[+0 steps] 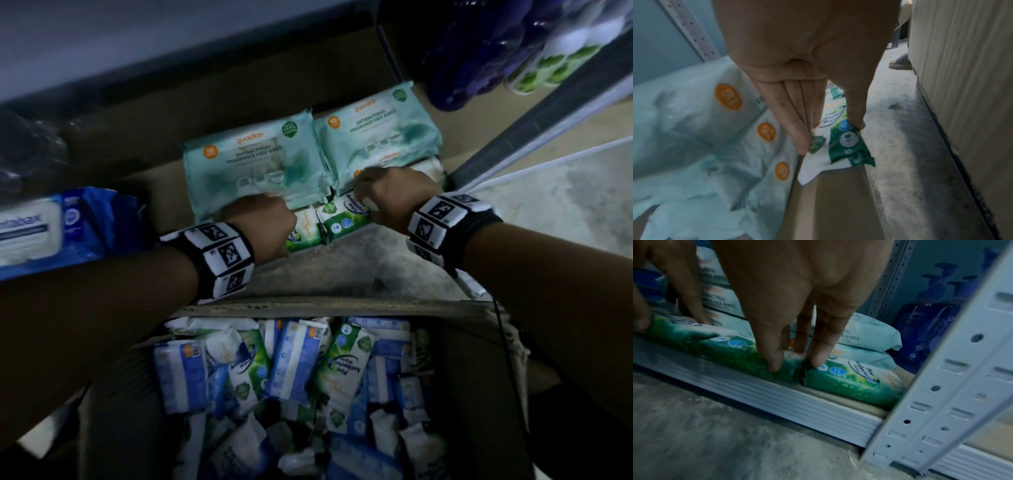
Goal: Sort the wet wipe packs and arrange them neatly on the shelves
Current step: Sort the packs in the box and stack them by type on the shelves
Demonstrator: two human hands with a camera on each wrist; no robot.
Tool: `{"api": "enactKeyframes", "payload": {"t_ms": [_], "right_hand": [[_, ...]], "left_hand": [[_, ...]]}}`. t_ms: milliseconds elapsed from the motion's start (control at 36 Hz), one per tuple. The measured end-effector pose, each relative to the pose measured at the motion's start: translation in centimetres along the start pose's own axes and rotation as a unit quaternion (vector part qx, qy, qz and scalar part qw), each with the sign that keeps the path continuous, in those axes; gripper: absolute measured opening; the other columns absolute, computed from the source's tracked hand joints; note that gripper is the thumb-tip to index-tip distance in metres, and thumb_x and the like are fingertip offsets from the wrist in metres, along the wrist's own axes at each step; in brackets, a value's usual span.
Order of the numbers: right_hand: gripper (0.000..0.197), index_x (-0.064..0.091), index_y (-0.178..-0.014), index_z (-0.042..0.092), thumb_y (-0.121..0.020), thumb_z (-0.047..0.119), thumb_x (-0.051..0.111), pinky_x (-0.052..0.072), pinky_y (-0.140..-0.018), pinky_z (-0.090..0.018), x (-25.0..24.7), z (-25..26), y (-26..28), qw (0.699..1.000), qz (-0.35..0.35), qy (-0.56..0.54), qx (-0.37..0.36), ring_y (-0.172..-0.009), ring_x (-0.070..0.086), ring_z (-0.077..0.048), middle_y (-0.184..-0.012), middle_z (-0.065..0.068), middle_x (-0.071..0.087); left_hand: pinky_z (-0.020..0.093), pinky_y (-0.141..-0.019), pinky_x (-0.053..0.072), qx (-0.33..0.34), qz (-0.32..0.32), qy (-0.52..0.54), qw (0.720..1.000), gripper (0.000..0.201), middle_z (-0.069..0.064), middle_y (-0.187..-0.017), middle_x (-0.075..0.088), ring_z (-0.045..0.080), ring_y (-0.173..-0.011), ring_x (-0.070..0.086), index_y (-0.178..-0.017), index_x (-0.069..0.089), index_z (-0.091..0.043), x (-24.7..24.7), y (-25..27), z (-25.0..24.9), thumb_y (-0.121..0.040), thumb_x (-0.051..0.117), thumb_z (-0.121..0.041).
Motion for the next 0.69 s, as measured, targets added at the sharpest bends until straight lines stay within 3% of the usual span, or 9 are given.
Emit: {"api": "enactKeyframes", "payload": {"t_ms": [111, 250, 389, 472, 583, 694], "right_hand": [[0.04, 0.061, -0.124, 0.026, -0.085, 0.019, 0.067, 0.048, -0.079, -0.036, -0.2, 0.2, 0.1, 1.0, 0.001, -0.013, 0.008, -0.112, 0.058, -0.034, -0.14, -0.001, 0.049], [0.046, 0.062, -0.126, 0.03, -0.082, 0.032, 0.075, 0.048, -0.095, -0.037, -2.1, -0.2, 1.2, 0.999, 0.024, -0.036, 0.027, -0.119, 0.056, -0.03, -0.138, -0.002, 0.056], [0.044, 0.065, -0.122, 0.033, -0.08, 0.033, 0.074, 0.053, -0.09, -0.04, -4.5, -0.3, 3.5, 0.997, 0.011, -0.058, 0.056, -0.111, 0.061, -0.031, -0.128, -0.007, 0.061], [0.043, 0.065, -0.122, 0.032, -0.08, 0.033, 0.073, 0.053, -0.09, -0.042, -6.1, 0.2, 5.6, 0.995, -0.011, -0.081, 0.065, -0.112, 0.061, -0.03, -0.126, -0.006, 0.063], [0.039, 0.066, -0.123, 0.027, -0.085, 0.03, 0.07, 0.051, -0.092, -0.035, -8.0, 1.2, 8.8, 0.99, -0.053, -0.114, 0.069, -0.113, 0.06, -0.024, -0.12, 0.0, 0.068], [0.037, 0.065, -0.125, 0.027, -0.088, 0.032, 0.068, 0.049, -0.095, -0.033, -9.1, 3.0, 12.1, 0.989, -0.057, -0.117, 0.066, -0.114, 0.059, -0.021, -0.121, 0.003, 0.067]], "left_hand": [[0.031, -0.064, 0.043, 0.0, -0.006, -0.007, 1.0, 0.047, 0.014, -0.101, 0.067, 0.032, -0.093, 0.066, -0.103, 0.07, -0.006, -0.3, 0.3, -0.2, -0.089, 0.065, -0.051], [0.034, -0.071, 0.052, -0.01, -0.015, -0.006, 1.0, 0.05, 0.013, -0.099, 0.065, 0.032, -0.091, 0.066, -0.101, 0.069, -0.004, -1.5, 1.5, 0.0, -0.088, 0.066, -0.052], [0.033, -0.067, 0.049, -0.027, -0.047, 0.023, 0.998, 0.043, 0.006, -0.071, 0.045, 0.029, -0.072, 0.055, -0.078, 0.055, -0.007, -3.5, 3.8, 0.3, -0.089, 0.067, -0.046], [0.033, -0.068, 0.05, -0.044, -0.071, 0.04, 0.996, 0.049, 0.008, -0.08, 0.053, 0.029, -0.073, 0.056, -0.091, 0.065, -0.005, -4.2, 5.6, 0.6, -0.089, 0.063, -0.054], [0.031, -0.067, 0.048, -0.07, -0.111, 0.039, 0.991, 0.051, 0.007, -0.086, 0.057, 0.026, -0.073, 0.053, -0.097, 0.068, -0.012, -5.0, 8.5, 0.6, -0.089, 0.057, -0.062], [0.034, -0.073, 0.053, -0.094, -0.136, 0.063, 0.984, 0.055, 0.006, -0.101, 0.066, 0.027, -0.088, 0.063, -0.105, 0.07, -0.019, -4.9, 12.0, 0.4, -0.088, 0.052, -0.068]]}}
Point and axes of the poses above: each hand's wrist, its own y-axis away from the middle knuckle, its own x-axis out of the palm, z = x × y, the point moved 4 cm from there along -y, towards the middle knuckle
